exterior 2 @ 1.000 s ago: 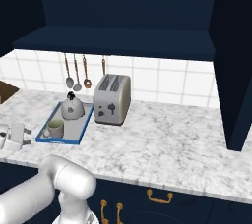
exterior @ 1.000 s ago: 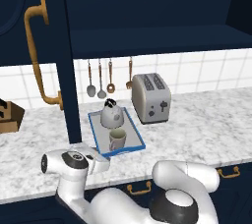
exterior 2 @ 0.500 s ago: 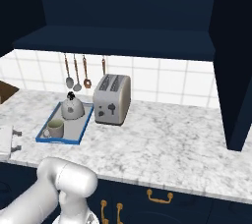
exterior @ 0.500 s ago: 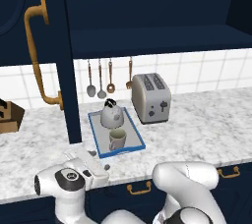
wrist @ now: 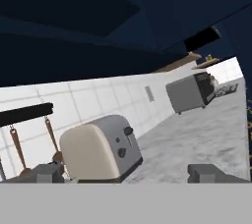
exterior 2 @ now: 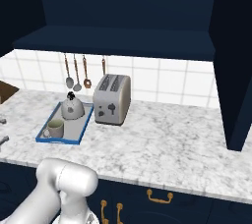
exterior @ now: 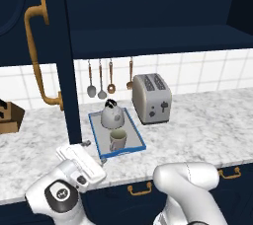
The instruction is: Pick the kettle from the counter and place it on the tray. Then pick the mug from the cabinet and place it on the tray. Then close the cabinet doors.
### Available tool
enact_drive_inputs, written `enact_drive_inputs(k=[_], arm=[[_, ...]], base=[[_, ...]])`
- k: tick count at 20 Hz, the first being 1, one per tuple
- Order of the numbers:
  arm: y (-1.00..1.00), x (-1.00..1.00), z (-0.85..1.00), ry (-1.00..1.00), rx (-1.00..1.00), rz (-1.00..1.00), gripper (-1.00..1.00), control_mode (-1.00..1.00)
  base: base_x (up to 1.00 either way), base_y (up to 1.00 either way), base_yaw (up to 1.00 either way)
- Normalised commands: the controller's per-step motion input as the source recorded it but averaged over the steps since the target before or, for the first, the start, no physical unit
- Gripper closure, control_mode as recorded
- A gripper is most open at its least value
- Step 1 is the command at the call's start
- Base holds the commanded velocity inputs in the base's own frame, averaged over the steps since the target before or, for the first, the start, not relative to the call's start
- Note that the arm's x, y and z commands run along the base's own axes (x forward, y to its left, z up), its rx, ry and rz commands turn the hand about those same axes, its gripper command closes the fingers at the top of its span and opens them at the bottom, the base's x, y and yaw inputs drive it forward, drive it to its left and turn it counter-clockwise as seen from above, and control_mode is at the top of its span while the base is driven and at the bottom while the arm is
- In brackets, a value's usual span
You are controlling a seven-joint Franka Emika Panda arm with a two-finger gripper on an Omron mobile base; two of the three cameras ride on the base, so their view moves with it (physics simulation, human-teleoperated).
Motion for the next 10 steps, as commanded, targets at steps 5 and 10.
enact_drive_inputs(k=[5, 10], arm=[[0.35, -0.01, 0.60, -0.26, -0.16, -0.19, -1.00, -1.00], [0.49, 0.00, 0.53, -0.16, -0.15, -0.11, -1.00, -1.00]], base=[[0.00, 0.00, 0.00], [0.00, 0.00, 0.00]])
